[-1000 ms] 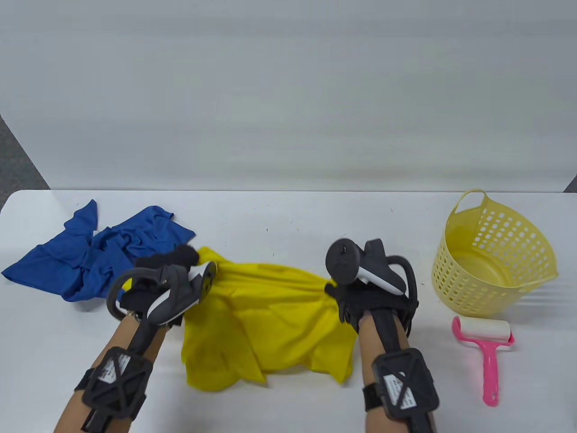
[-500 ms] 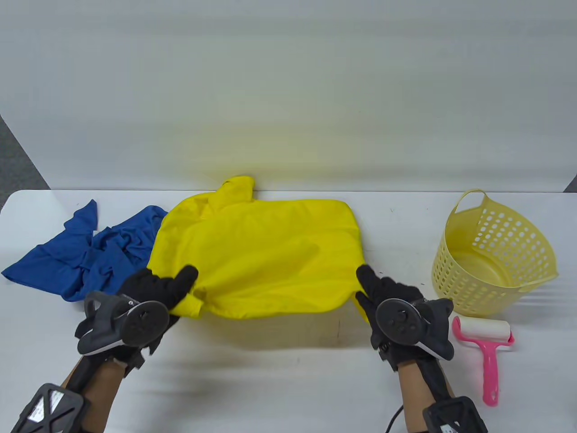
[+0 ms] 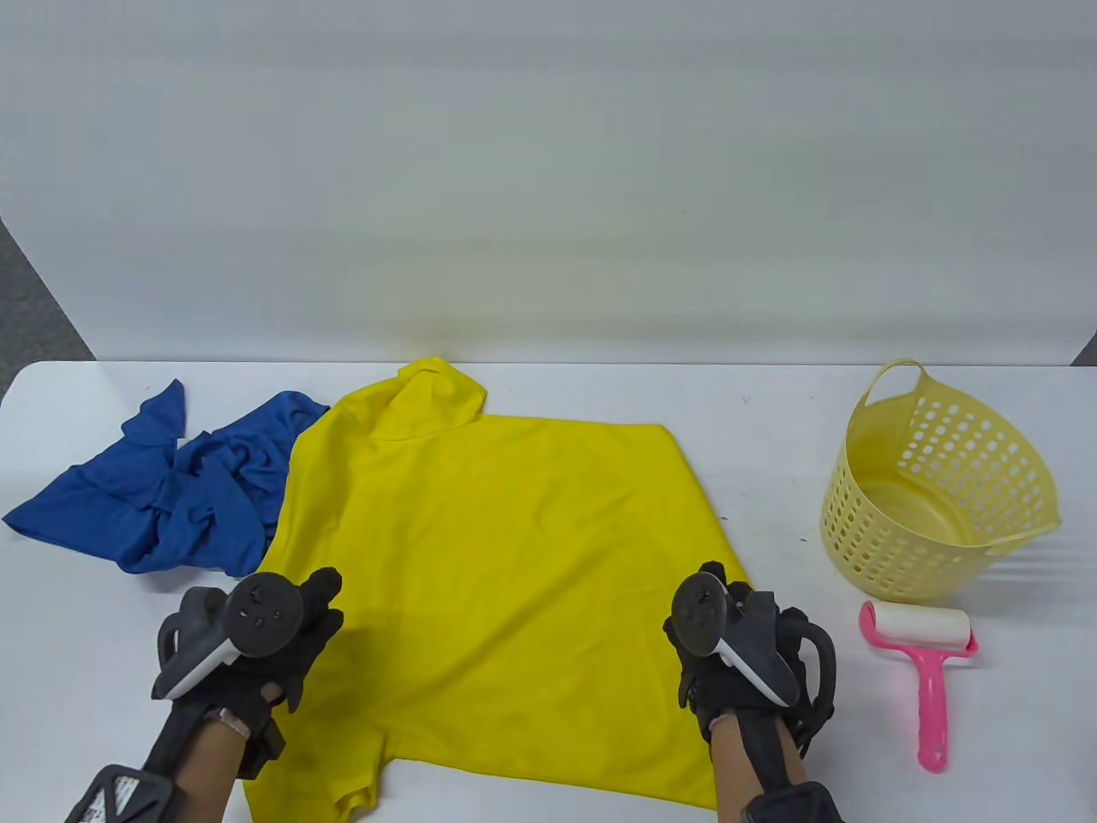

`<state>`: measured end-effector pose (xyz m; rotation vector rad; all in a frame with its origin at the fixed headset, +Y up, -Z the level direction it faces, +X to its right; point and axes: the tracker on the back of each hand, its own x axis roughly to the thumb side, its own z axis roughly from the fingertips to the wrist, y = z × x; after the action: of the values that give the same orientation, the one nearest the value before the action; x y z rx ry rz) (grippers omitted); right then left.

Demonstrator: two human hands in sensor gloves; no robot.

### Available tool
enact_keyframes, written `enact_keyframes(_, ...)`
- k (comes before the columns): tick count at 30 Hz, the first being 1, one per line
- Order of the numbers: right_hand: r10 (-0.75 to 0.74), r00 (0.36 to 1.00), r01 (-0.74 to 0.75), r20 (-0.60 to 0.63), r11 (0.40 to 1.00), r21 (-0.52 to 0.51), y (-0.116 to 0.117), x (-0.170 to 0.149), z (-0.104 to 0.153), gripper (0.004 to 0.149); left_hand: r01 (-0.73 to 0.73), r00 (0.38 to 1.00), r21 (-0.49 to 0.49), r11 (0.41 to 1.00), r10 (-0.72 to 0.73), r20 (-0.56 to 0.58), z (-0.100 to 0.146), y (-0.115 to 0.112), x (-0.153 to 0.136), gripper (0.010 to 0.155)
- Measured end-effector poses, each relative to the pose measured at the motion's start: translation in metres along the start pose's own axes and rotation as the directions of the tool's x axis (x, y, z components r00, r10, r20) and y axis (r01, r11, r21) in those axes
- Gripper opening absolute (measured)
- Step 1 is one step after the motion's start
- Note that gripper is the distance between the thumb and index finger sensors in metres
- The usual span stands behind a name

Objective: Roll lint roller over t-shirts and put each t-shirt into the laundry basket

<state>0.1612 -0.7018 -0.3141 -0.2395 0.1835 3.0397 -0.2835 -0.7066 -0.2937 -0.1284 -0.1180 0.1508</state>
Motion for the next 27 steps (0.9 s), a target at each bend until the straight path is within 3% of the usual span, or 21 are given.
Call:
enact_keyframes(2, -0.105, 0.994, 0.106, -0.016, 0.976, 0.19, 0.03, -0.005, -0.009, 0.075, 0.146, 0.989, -0.125, 0.981, -0.142, 0.045, -0.003, -0.027, 0.009, 0.074)
enact_keyframes(4, -0.202, 0.979, 0.192, 0.006, 0.942, 0.274, 0.054, -0.004, -0.012, 0.077, 0.268, 0.963, -0.254, 0.929, -0.253, 0.091, -0.005, -0.052, 0.014, 0.088)
enact_keyframes(6, -0.113, 0.993, 0.095, 0.039, 0.948, 0.303, 0.067, -0.004, -0.014, 0.079, 0.332, 0.943, -0.361, 0.872, -0.304, 0.134, -0.007, -0.068, 0.014, 0.099)
enact_keyframes(8, 0.027, 0.997, -0.057, 0.071, 0.883, 0.465, 0.07, -0.009, -0.013, 0.08, 0.264, 0.964, -0.401, 0.877, -0.235, 0.12, -0.008, -0.067, 0.009, 0.108)
enact_keyframes(10, -0.03, 0.996, -0.005, 0.079, 0.912, 0.41, 0.063, -0.016, -0.009, 0.077, 0.243, 0.97, -0.462, 0.853, -0.211, 0.121, -0.007, -0.068, 0.008, 0.113)
enact_keyframes(12, -0.187, 0.979, 0.147, 0.077, 0.92, 0.362, 0.047, -0.024, -0.007, 0.061, 0.312, 0.95, -0.44, 0.842, -0.263, 0.169, -0.004, -0.06, 0.01, 0.112)
enact_keyframes(14, -0.258, 0.966, 0.251, 0.01, 0.947, 0.2, 0.034, -0.035, -0.006, 0.056, 0.264, 0.963, -0.338, 0.903, -0.225, 0.151, -0.001, -0.042, 0.012, 0.091)
enact_keyframes(15, -0.268, 0.963, 0.269, -0.039, 0.962, 0.032, 0.031, -0.043, -0.005, 0.059, 0.218, 0.975, -0.29, 0.932, -0.193, 0.112, -0.001, -0.038, 0.011, 0.079)
enact_keyframes(16, -0.264, 0.961, 0.253, -0.081, 0.959, -0.129, 0.031, -0.05, -0.006, 0.063, 0.203, 0.979, -0.254, 0.946, -0.187, 0.084, 0.0, -0.038, 0.01, 0.073)
enact_keyframes(17, -0.244, 0.963, 0.218, -0.114, 0.955, -0.203, 0.032, -0.054, -0.007, 0.065, 0.203, 0.979, -0.236, 0.95, -0.188, 0.084, -0.001, -0.04, 0.01, 0.072)
enact_keyframes(18, -0.165, 0.972, 0.132, -0.167, 0.973, -0.191, 0.035, -0.058, -0.011, 0.069, 0.235, 0.972, -0.214, 0.948, -0.225, 0.07, -0.002, -0.043, 0.01, 0.072)
enact_keyframes(20, -0.032, 0.969, 0.032, -0.246, 0.999, -0.004, 0.045, -0.061, -0.016, 0.077, 0.334, 0.942, -0.204, 0.92, -0.33, 0.056, -0.003, -0.051, 0.012, 0.08)
enact_keyframes(22, -0.03, 0.973, 0.067, -0.23, 0.985, 0.156, 0.06, -0.056, -0.024, 0.068, 0.369, 0.929, -0.271, 0.889, -0.358, 0.09, -0.005, -0.06, 0.015, 0.085)
enact_keyframes(23, -0.043, 0.971, 0.077, -0.236, 0.988, 0.137, 0.061, -0.054, -0.025, 0.066, 0.369, 0.929, -0.297, 0.881, -0.355, 0.102, -0.006, -0.064, 0.016, 0.087)
enact_keyframes(25, -0.072, 0.976, 0.057, -0.206, 0.995, -0.078, 0.05, -0.051, -0.026, 0.043, 0.373, 0.928, -0.324, 0.87, -0.359, 0.102, -0.007, -0.068, 0.019, 0.09)
enact_keyframes(27, -0.226, 0.962, 0.187, -0.156, 0.955, -0.23, 0.037, -0.048, -0.022, 0.041, 0.37, 0.929, -0.308, 0.876, -0.355, 0.108, -0.008, -0.068, 0.023, 0.089)
